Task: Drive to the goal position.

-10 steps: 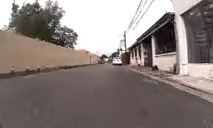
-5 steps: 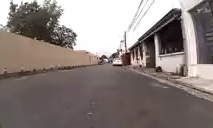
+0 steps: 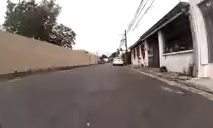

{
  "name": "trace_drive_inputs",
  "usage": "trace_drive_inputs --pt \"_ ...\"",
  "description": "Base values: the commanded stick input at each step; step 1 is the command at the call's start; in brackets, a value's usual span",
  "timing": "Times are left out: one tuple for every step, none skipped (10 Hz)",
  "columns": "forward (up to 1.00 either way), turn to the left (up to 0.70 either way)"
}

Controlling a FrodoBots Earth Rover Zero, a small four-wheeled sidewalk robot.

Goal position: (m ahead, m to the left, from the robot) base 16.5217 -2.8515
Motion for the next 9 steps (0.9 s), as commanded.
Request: trace_drive_inputs --pt "1.00 0.00" --pt "1.00 0.00" --pt "1.00 0.00" --pt "1.00 0.00" --pt "1.00 0.00" --pt "1.00 0.00" --pt "1.00 0.00" --pt "1.00 0.00" --pt "1.00 0.00"
